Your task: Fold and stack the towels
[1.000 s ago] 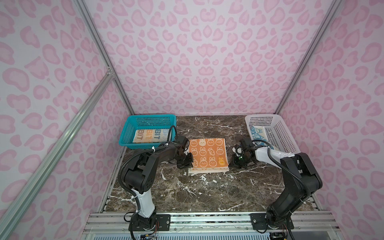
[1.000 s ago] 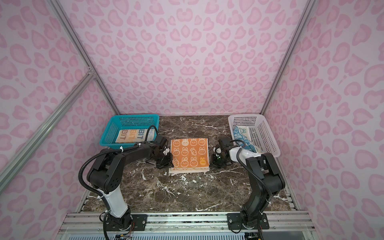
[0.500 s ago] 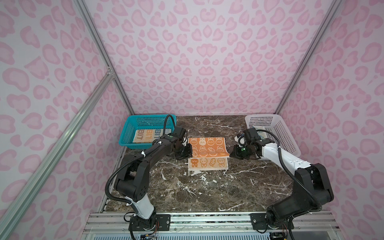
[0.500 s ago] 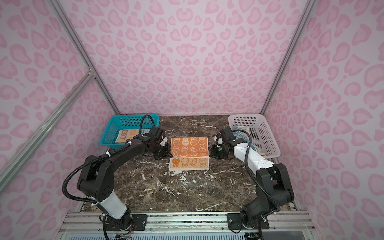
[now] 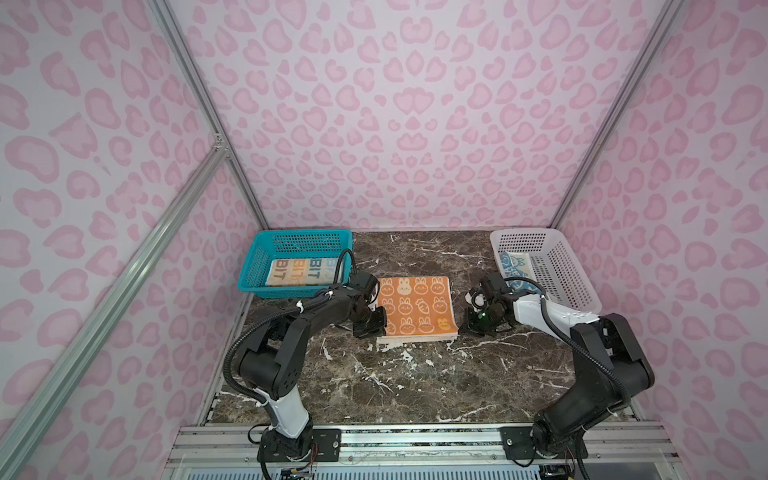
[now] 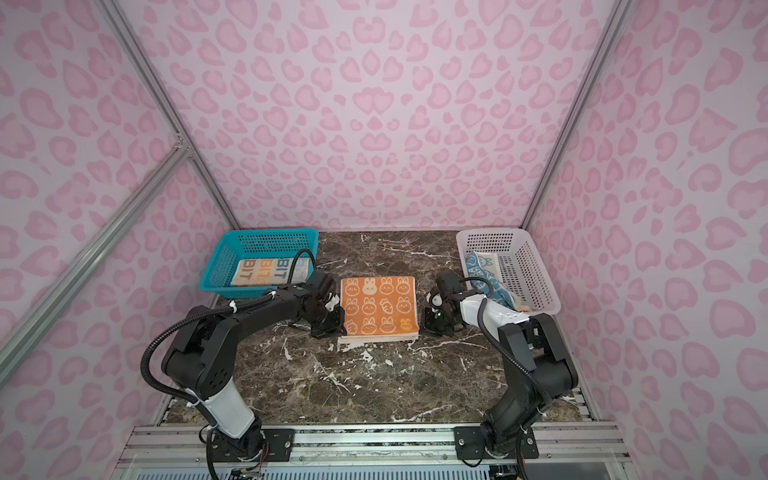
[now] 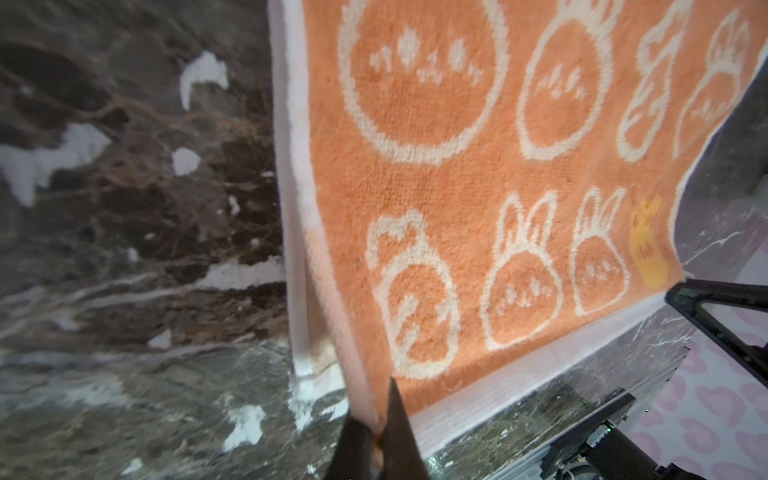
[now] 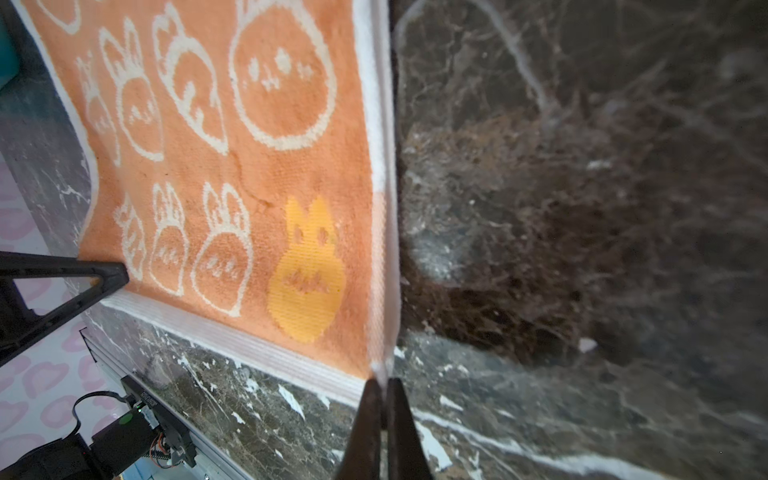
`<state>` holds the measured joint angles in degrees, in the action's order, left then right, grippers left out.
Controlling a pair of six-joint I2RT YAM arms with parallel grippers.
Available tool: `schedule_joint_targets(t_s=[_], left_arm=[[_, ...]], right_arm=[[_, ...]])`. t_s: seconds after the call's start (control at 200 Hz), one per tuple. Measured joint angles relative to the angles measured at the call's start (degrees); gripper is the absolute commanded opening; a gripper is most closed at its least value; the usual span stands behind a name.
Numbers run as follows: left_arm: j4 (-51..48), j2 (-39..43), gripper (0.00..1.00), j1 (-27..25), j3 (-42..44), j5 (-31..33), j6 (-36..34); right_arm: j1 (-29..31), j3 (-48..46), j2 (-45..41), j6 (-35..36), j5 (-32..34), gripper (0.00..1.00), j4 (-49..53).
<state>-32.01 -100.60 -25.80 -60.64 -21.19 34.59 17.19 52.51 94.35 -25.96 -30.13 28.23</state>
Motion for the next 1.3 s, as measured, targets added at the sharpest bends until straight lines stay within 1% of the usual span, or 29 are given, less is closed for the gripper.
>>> schedule_joint_targets(t_s=[0.17,0.245,0.34,0.42,0.45,0.505,0.515,0.53,0.575,0.675,0.765,0.825,0.875,0.895,0.915,0.995,1.08,1.15,1.3], left_arm=[[0.4,-0.4,0.12,-0.2,0.4,0.9,0.0],[0.3,-0.4,0.19,-0.2,0.5,1.7,0.0],[-0.8,-0.4,0.28,-0.2,0.7,4.2,0.0],[-1.4,-0.4,0.34,-0.3,0.7,5.2,0.0],[-1.4,-0.4,0.35,-0.4,0.7,5.3,-0.1],[-1.6,-0.4,0.35,-0.5,0.7,5.5,-0.1],[-1.7,-0.4,0.39,-0.5,0.7,5.6,-0.1],[-1.8,-0.4,0.41,-0.5,0.7,5.7,-0.1],[-2.0,-0.4,0.45,-0.6,0.6,6.0,-0.3],[-2.9,0.0,0.5,-0.5,-0.3,6.6,0.0],[-3.5,1.2,0.53,-0.5,-2.0,6.6,0.0],[-4.0,2.3,0.61,-0.5,-3.6,6.3,0.2],[-4.2,3.3,0.83,-0.5,-5.3,5.9,0.4],[-4.2,3.6,0.89,-0.5,-5.9,5.6,0.5],[-4.2,3.8,0.92,-0.5,-6.8,5.1,0.7],[-3.4,4.1,0.96,-0.6,-9.9,3.1,2.6],[-1.0,3.7,1.0,-0.6,-11.7,0.0,4.3],[1.8,2.6,0.98,-0.9,-11.8,-2.2,6.6],[6.1,0.8,0.98,-1.8,-9.3,-5.0,10.6]], right_arm=[[0.8,-0.1,0.6,-0.2,0.6,0.0,-0.5],[1.1,-0.1,0.8,-0.3,1.1,0.0,-0.5],[1.3,-0.1,1.2,-0.3,3.6,0.0,-0.1],[1.6,-0.1,1.4,-0.4,4.3,0.08,0.0],[1.8,-0.1,1.4,-0.4,4.6,0.14,0.2],[2.3,0.3,1.4,-0.4,4.9,0.23,0.6],[2.4,0.4,1.4,-0.3,5.0,0.23,0.7],[2.7,0.5,1.4,-0.4,5.1,0.25,0.8],[3.2,0.9,1.2,-0.2,5.4,0.3,1.1],[4.1,1.9,-0.2,-0.2,6.0,0.43,2.2],[4.4,3.1,-2.0,0.0,6.2,0.57,3.5],[4.3,4.3,-3.0,0.2,6.5,0.65,4.7],[4.0,5.5,-3.6,0.2,6.5,0.71,5.3],[3.8,6.0,-3.7,0.2,6.4,0.73,5.4],[3.6,6.4,-3.7,0.2,6.2,0.74,5.5],[3.0,7.9,-3.1,0.1,4.6,0.77,5.0],[3.0,8.1,-1.2,-0.7,1.8,0.82,2.4],[3.3,7.0,0.4,-2.1,-0.7,0.84,-0.4],[3.8,4.0,2.4,-4.7,-4.4,0.91,-5.0]])
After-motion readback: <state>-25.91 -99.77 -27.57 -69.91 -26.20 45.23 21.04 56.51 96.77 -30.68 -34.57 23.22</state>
